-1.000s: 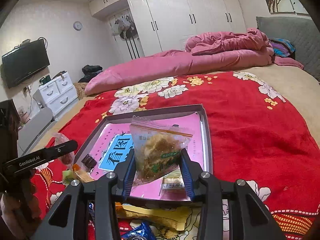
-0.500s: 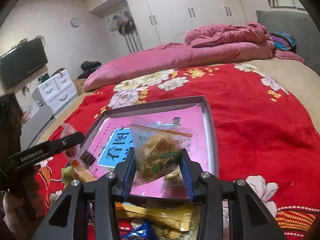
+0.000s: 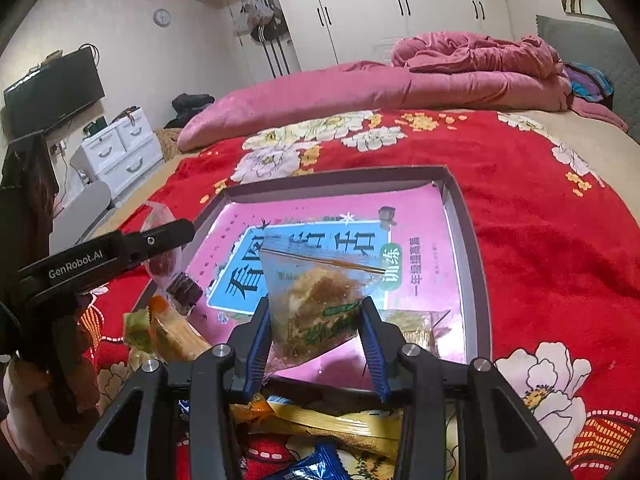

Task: Organize snacks
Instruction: 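Lower both bags toward the pink workbook inside the tray, then open both tools to release the candy bag and cookie bag in the tray, then withdraw both tools from the tray toward the snack pile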

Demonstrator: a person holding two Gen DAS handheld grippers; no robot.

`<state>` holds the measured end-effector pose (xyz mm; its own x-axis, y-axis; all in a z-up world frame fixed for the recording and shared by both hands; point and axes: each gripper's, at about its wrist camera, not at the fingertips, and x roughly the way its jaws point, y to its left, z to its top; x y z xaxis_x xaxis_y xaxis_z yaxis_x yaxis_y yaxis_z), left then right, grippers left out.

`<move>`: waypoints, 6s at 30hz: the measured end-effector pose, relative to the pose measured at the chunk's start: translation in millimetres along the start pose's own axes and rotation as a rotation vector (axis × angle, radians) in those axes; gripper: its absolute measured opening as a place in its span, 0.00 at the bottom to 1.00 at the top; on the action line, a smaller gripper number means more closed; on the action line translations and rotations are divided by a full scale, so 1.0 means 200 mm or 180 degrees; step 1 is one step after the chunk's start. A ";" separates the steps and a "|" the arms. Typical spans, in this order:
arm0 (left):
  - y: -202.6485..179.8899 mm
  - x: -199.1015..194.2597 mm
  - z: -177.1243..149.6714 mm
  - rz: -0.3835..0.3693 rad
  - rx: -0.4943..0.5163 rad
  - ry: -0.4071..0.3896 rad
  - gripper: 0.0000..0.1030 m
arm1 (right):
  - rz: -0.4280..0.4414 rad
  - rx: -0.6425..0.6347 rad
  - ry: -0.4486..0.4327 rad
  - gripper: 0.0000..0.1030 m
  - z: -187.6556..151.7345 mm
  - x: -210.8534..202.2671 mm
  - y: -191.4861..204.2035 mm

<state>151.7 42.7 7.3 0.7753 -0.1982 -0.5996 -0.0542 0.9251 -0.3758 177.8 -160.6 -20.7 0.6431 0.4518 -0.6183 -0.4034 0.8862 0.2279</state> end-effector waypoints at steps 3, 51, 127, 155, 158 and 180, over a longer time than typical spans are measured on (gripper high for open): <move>-0.02 0.01 0.00 -0.0053 0.0048 0.0030 0.38 | -0.0013 0.0013 0.0056 0.41 -0.01 0.02 0.00; -0.10 0.18 -0.10 -0.0051 0.0277 0.0598 0.39 | -0.0337 0.0010 0.0146 0.44 -0.01 0.07 -0.04; 0.16 -0.23 -0.02 0.0078 -0.0121 -0.0102 0.78 | -0.0355 -0.0006 -0.0628 0.85 0.05 -0.24 -0.09; 0.01 -0.28 -0.11 -0.0006 0.0046 -0.0016 0.78 | -0.0287 -0.0122 -0.0650 0.89 0.00 -0.30 -0.03; -0.01 -0.29 -0.13 -0.0010 0.0064 0.0000 0.78 | -0.0278 -0.0159 -0.0641 0.89 -0.01 -0.31 -0.02; -0.07 -0.31 -0.21 -0.0025 0.0045 0.0126 0.78 | -0.0187 -0.0411 -0.0529 0.89 -0.10 -0.36 0.12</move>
<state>77.4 28.2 20.6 0.7503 -0.2179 -0.6242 -0.0391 0.9279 -0.3708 109.1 -173.2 13.4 0.7621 0.4199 -0.4928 -0.4353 0.8958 0.0902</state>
